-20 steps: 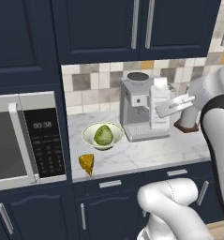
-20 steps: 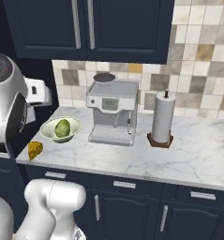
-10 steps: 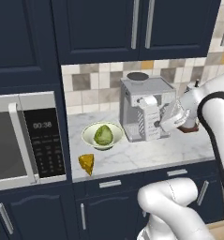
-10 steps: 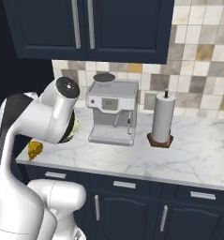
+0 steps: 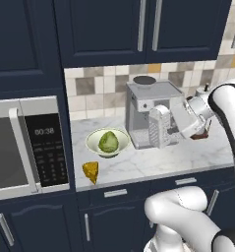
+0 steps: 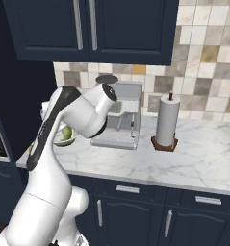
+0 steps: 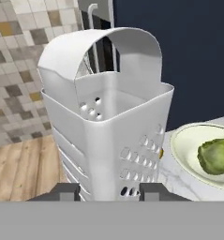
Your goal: Pick the cheese from the fridge and the cheese grater from the cabinet and place them next to the salad bowl.
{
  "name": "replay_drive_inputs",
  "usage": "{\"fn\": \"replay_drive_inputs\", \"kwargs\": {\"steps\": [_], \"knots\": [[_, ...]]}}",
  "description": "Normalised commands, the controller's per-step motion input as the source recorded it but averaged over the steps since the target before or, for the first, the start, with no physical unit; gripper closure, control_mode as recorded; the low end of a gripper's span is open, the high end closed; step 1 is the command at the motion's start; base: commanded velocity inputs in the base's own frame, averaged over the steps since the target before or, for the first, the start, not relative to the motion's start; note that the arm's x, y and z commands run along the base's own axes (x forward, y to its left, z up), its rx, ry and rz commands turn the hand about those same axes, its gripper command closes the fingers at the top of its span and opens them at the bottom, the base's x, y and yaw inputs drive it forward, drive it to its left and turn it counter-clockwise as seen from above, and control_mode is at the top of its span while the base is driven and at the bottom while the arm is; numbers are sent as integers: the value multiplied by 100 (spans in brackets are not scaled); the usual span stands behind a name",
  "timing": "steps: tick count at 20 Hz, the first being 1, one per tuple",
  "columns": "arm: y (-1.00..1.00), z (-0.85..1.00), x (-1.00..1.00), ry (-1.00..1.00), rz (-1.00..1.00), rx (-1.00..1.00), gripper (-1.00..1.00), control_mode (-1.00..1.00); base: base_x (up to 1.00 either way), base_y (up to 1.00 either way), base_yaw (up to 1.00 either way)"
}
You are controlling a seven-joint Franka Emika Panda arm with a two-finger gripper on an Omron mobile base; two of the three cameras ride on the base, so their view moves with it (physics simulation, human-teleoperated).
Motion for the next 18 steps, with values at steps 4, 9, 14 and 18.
{"fn": "replay_drive_inputs", "kwargs": {"steps": [4, 9, 14, 18], "knots": [[0, -62, 16, -7, -8, 0, 100, -100, 0, 0, 0], [-16, -56, 22, -8, -18, 2, 100, -100, 0, 0, 0], [-20, -51, 21, -6, -8, 11, 100, -100, 0, 0, 0], [0, -34, 33, 0, 13, 3, 100, -100, 0, 0, 0]]}}
